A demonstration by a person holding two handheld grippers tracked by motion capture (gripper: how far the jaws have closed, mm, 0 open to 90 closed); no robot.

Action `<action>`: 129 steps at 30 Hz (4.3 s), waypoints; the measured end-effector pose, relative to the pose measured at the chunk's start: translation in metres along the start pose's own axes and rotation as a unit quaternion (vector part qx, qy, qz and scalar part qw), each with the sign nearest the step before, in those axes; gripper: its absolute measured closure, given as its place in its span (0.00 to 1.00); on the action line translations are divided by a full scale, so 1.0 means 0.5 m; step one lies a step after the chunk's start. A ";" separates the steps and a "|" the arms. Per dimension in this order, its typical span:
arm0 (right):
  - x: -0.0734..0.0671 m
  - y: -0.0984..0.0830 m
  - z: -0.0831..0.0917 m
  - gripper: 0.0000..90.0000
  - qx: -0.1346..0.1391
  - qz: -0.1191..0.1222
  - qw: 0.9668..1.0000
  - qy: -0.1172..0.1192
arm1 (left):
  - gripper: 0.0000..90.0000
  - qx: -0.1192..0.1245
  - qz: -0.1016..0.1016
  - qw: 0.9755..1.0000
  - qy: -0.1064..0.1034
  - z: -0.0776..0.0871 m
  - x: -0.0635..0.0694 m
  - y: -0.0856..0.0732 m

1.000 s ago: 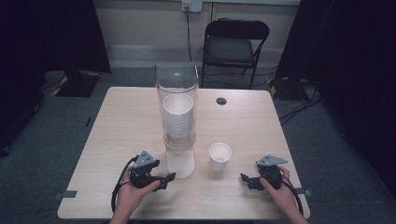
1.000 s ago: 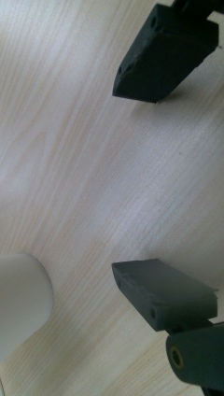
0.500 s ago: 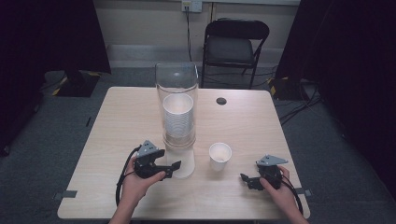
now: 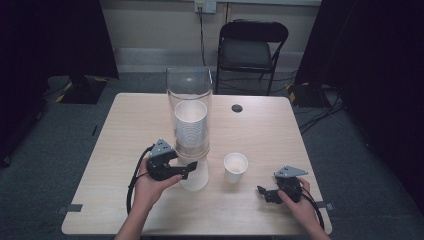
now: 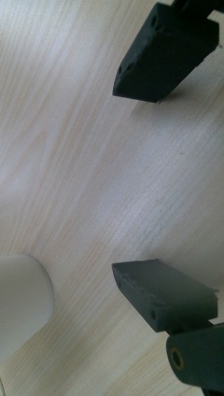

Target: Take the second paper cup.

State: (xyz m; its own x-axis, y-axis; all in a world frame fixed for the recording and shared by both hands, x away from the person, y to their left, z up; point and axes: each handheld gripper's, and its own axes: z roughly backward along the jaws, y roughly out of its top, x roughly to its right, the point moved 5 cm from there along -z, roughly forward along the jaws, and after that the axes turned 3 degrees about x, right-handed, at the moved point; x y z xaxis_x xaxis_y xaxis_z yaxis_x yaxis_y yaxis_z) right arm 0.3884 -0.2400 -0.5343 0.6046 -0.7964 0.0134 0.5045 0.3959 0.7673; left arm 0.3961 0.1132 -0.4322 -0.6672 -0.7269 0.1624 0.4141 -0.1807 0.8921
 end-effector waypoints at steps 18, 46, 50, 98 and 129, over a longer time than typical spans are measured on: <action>0.000 0.001 -0.001 0.14 0.000 0.000 1.000 -0.001 | 0.36 0.032 -0.023 0.999 0.007 -0.027 0.004 0.010; 0.000 0.002 -0.003 0.13 -0.002 -0.003 1.000 -0.003 | 0.40 0.033 -0.042 0.998 0.031 -0.032 0.017 -0.006; -0.001 0.003 -0.004 0.13 -0.003 -0.003 1.000 -0.003 | 0.40 0.035 -0.041 0.998 0.032 -0.033 0.020 -0.008; 0.001 0.007 -0.010 0.10 -0.005 -0.003 1.000 -0.004 | 0.40 -0.077 -0.060 0.995 -0.002 -0.024 0.070 -0.192; -0.134 0.061 -0.015 0.19 0.003 0.048 0.994 0.093 | 0.39 -0.116 -0.103 0.985 -0.075 -0.079 0.158 -0.212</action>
State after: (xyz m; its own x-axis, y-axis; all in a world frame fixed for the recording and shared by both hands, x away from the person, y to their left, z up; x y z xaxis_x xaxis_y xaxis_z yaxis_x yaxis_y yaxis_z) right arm 0.3678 -0.1710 -0.5163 0.7544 -0.6557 -0.0312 0.4345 0.4632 0.7724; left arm 0.3240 0.0487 -0.5308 -0.8291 -0.5554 0.0640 0.3786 -0.4734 0.7953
